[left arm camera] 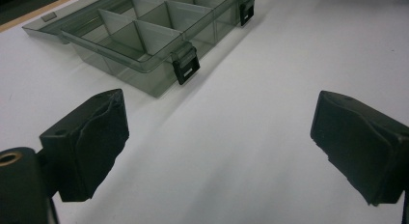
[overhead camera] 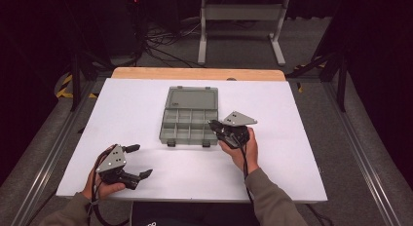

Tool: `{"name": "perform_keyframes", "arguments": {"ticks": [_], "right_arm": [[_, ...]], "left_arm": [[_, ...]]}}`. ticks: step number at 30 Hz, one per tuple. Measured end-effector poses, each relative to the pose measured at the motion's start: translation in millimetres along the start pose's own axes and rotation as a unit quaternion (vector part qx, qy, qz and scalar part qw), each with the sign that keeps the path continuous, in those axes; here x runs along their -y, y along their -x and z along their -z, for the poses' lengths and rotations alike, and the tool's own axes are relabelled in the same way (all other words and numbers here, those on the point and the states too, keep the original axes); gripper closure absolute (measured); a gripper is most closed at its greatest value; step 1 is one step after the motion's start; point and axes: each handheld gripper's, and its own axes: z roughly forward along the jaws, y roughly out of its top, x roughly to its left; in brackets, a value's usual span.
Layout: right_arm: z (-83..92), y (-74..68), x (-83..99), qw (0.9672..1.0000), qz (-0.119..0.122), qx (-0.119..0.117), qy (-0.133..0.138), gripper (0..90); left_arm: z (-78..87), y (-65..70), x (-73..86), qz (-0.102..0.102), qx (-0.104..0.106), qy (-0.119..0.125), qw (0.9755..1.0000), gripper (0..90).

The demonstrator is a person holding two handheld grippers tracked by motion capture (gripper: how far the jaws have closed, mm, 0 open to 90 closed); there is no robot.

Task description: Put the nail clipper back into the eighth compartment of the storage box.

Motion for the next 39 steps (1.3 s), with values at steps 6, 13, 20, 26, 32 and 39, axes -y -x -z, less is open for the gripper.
{"name": "perform_keyframes", "arguments": {"ticks": [6,13,20,26,32,39], "right_arm": [[-3.4,0.3,3.0,1.0,0.0,-0.001,-0.007,81.9],[-7.4,-1.4,8.2,0.9998,0.002,-0.001,-0.02,81.8],[-8.9,-2.2,11.2,0.9995,0.005,0.0,-0.03,81.8],[-10.8,-3.1,15.8,0.999,0.009,-0.004,-0.044,81.6],[-10.3,-2.5,18.2,0.9987,0.012,0.007,-0.048,76.3],[-0.8,-4.1,16.0,0.9992,0.032,0.005,-0.025,67.8]], "left_arm": [[-0.4,-0.6,0.1,0.0,-0.001,-0.001,1.0,7.1],[-0.8,0.1,-0.3,-0.004,-0.002,-0.005,1.0,7.1],[-0.7,-0.3,-0.4,-0.002,-0.003,-0.002,1.0,7.1],[-0.1,-0.6,-0.6,-0.004,-0.005,-0.001,1.0,7.1],[-0.2,-0.8,-0.2,-0.007,-0.005,-0.004,1.0,7.2],[-0.2,-2.4,-1.1,-0.004,-0.014,-0.002,0.9999,10.3]]}}
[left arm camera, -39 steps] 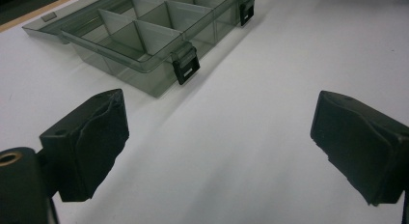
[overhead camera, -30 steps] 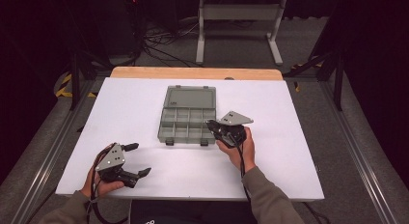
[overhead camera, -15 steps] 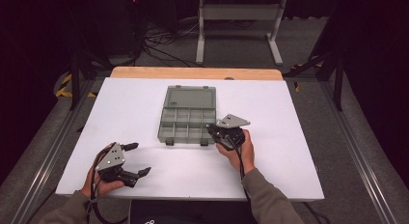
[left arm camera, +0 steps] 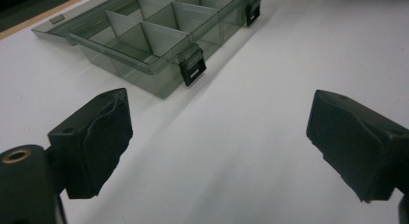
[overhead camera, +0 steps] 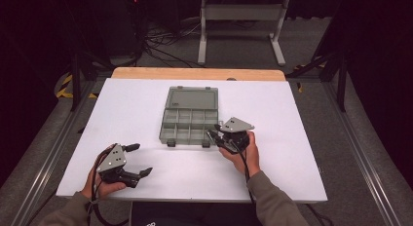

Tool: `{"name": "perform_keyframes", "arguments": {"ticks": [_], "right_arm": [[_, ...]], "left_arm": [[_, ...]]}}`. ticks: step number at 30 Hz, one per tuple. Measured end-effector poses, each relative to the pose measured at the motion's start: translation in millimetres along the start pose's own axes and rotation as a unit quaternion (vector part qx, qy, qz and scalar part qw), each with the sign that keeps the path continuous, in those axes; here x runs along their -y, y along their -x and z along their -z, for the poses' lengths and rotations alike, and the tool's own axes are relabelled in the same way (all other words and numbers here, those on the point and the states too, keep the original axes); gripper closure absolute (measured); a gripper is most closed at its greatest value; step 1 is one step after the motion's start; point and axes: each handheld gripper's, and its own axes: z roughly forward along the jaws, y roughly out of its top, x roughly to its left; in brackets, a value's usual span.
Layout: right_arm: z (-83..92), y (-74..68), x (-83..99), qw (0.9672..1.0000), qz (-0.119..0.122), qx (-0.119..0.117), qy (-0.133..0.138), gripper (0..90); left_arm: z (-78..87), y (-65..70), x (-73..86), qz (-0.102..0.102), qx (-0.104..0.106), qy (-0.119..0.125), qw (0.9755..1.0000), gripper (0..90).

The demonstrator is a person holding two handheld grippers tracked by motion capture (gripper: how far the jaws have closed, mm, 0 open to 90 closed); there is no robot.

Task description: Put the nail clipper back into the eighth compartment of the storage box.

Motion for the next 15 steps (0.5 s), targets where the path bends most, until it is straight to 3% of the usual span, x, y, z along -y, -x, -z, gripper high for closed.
{"name": "perform_keyframes", "arguments": {"ticks": [7,15], "right_arm": [[20.3,-2.0,-0.5,0.9993,0.032,0.005,0.019,59.1],[35.9,-6.0,-0.9,0.9986,0.044,0.006,0.026,49.9]], "left_arm": [[0.2,0.4,-0.5,0.008,-0.02,0.007,0.9997,16.7],[0.7,-0.3,-0.6,0.006,-0.032,0.004,0.9995,18.6]]}}
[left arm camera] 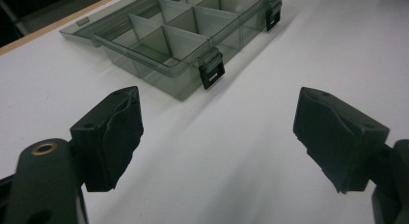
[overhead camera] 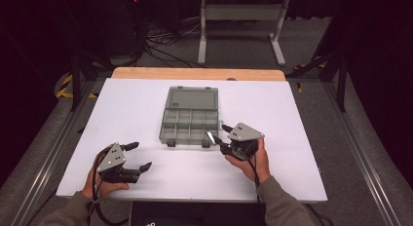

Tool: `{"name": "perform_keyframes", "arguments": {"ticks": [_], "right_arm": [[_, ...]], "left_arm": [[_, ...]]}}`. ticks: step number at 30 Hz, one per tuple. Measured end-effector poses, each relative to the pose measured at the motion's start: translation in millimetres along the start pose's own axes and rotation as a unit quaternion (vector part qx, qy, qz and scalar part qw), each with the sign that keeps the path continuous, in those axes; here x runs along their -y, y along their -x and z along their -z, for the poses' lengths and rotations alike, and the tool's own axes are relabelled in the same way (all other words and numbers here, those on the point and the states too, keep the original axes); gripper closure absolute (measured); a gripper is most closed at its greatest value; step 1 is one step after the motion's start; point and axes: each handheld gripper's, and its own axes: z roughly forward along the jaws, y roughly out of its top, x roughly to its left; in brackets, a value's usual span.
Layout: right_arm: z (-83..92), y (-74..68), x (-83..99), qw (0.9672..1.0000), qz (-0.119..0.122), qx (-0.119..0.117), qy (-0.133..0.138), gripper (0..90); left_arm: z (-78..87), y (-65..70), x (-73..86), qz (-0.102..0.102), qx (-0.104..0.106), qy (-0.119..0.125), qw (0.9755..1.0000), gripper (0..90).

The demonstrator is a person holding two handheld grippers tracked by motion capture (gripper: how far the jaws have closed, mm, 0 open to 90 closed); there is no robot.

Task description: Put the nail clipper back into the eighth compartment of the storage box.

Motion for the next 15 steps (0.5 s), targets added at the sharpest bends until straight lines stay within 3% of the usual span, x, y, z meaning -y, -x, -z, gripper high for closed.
{"name": "perform_keyframes", "arguments": {"ticks": [7,15], "right_arm": [[9.9,-0.8,4.3,0.9997,0.011,0.023,0.001,33.7],[18.1,0.3,9.6,0.9991,0.006,0.042,-0.001,20.3]], "left_arm": [[1.6,-0.3,-0.7,0.001,-0.011,0.007,0.9999,18.8],[0.4,0.5,-1.1,0.0,-0.009,0.005,0.9999,18.5]]}}
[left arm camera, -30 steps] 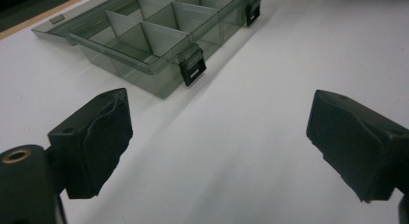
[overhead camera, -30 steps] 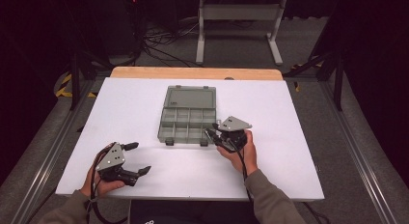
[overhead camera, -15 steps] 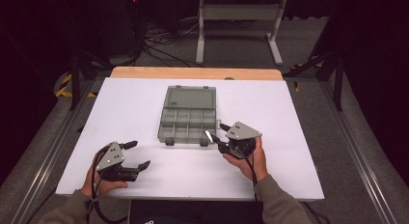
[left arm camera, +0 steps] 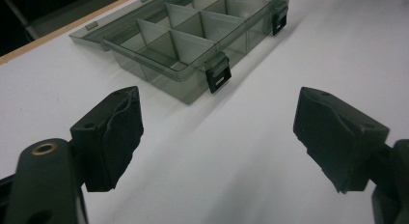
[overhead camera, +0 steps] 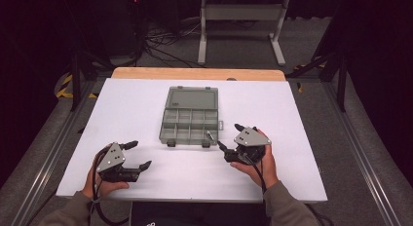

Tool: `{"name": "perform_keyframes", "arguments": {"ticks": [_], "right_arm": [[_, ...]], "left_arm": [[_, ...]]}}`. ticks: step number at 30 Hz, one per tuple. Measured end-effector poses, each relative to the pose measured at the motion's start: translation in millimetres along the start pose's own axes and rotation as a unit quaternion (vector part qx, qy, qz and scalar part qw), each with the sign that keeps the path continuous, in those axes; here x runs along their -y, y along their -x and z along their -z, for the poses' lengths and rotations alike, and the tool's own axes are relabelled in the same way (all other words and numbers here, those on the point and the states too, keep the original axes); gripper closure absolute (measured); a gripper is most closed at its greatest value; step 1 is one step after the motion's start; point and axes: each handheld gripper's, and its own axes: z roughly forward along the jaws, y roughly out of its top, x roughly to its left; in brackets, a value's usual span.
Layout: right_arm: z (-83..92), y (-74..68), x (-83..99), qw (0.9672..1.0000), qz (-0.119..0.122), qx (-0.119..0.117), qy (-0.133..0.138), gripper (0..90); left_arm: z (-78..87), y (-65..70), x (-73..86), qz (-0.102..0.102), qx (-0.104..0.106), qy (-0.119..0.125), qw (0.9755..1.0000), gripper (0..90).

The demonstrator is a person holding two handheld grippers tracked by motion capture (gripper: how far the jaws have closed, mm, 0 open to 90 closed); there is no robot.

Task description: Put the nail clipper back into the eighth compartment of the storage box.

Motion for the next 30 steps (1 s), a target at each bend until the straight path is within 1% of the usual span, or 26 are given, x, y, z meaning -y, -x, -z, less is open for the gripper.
{"name": "perform_keyframes", "arguments": {"ticks": [3,5,7,8,11,12,19,21,22,23,24,25,26,27,28,29,30], "right_arm": [[2.2,-0.5,2.5,1.0,0.002,0.006,-0.002,17.2],[3.8,-0.5,5.0,0.9999,0.002,0.009,-0.005,15.3],[4.4,-0.3,6.1,1.0,0.001,0.005,-0.006,15.2],[5.7,-0.4,8.3,0.9999,0.006,0.001,-0.008,14.7],[7.5,-0.2,10.5,0.9998,0.014,-0.007,-0.012,15.1],[8.4,-0.3,11.8,0.9998,0.017,-0.006,-0.013,15.7],[12.6,0.5,17.4,0.9995,0.021,-0.013,-0.021,19.7],[13.4,0.0,18.2,0.9995,0.02,-0.013,-0.022,22.1],[13.7,-0.4,18.4,0.9994,0.022,-0.014,-0.023,24.2],[13.7,-0.4,18.4,0.9994,0.022,-0.014,-0.023,24.2],[14.4,-1.4,19.1,0.9992,0.026,-0.018,-0.023,27.8],[14.6,-1.6,19.4,0.9991,0.029,-0.02,-0.024,31.0],[14.8,-1.7,19.8,0.999,0.029,-0.025,-0.024,33.2],[14.8,-1.7,19.8,0.999,0.029,-0.025,-0.024,33.2],[14.7,-1.9,20.0,0.999,0.028,-0.027,-0.023,34.8],[14.2,-2.3,20.0,0.9987,0.029,-0.034,-0.026,41.5],[14.2,-2.3,20.0,0.9987,0.029,-0.034,-0.026,41.5]], "left_arm": [[-0.8,0.1,0.0,0.0,-0.002,0.0,1.0,17.6],[-1.1,0.2,0.0,0.0,0.001,0.0,1.0,16.8],[-0.9,0.2,0.0,-0.001,-0.001,0.0,1.0,16.8],[-0.6,0.0,0.1,0.0,0.0,0.0,1.0,17.1],[-0.6,0.0,0.1,-0.001,0.002,-0.001,1.0,17.6],[-0.8,0.2,0.2,-0.002,0.002,-0.003,1.0,17.7],[-1.1,0.6,0.1,-0.008,-0.003,-0.006,0.9999,19.5],[-0.2,0.3,-0.1,-0.013,-0.005,-0.006,0.9999,21.9],[0.4,0.1,-0.2,-0.015,-0.004,-0.008,0.9999,24.2],[0.4,0.1,-0.2,-0.015,-0.004,-0.008,0.9999,27.8],[2.1,-0.5,-0.5,-0.021,-0.008,-0.01,0.9997,29.7],[2.5,-0.7,-0.4,-0.017,-0.005,-0.009,0.9998,31.8],[3.3,-1.6,-0.5,-0.017,-0.004,-0.007,0.9998,35.3],[3.3,-1.6,-0.5,-0.017,-0.004,-0.007,0.9998,38.6],[4.1,-2.1,-0.6,-0.018,-0.001,-0.007,0.9998,38.6],[4.7,-2.4,-0.6,-0.016,-0.001,-0.006,0.9999,44.8],[4.7,-2.4,-0.6,-0.016,-0.001,-0.006,0.9999,47.2]]}}
